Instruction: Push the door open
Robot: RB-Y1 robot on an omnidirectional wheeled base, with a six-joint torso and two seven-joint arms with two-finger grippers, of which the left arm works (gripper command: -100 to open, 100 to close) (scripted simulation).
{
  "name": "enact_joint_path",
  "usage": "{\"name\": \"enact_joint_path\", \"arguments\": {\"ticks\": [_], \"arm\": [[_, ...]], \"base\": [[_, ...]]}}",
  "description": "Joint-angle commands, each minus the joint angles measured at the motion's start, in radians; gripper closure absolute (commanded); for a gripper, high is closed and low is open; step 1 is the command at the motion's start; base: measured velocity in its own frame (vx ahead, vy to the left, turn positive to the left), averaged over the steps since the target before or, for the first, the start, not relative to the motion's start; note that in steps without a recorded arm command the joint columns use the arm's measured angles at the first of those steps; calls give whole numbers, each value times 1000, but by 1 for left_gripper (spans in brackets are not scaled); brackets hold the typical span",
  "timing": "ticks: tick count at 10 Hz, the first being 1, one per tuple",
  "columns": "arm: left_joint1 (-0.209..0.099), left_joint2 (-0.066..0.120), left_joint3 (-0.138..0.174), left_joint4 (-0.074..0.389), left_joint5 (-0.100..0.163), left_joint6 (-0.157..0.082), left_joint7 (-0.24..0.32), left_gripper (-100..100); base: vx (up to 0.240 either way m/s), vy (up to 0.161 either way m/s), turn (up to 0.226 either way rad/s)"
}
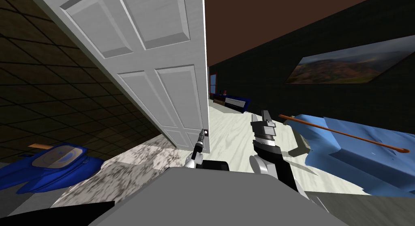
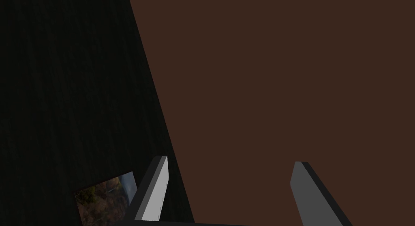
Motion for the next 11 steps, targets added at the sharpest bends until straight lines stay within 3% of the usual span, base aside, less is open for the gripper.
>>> {"name": "enact_joint_path", "arguments": {"ticks": [1,2,7,8,11], "arm": [[0,0,0,0,0,0,0,-100],[0,0,0,0,0,0,0,100],[0,0,0,0,0,0,0,100],[-4,13,-16,3,-12,1,14,-100],[-13,33,-56,10,-41,3,48,-100]], "base": [[53,-55,25],[-11,6,-20],[-10,12,-2],[4,19,217],[-1,37,246]]}}
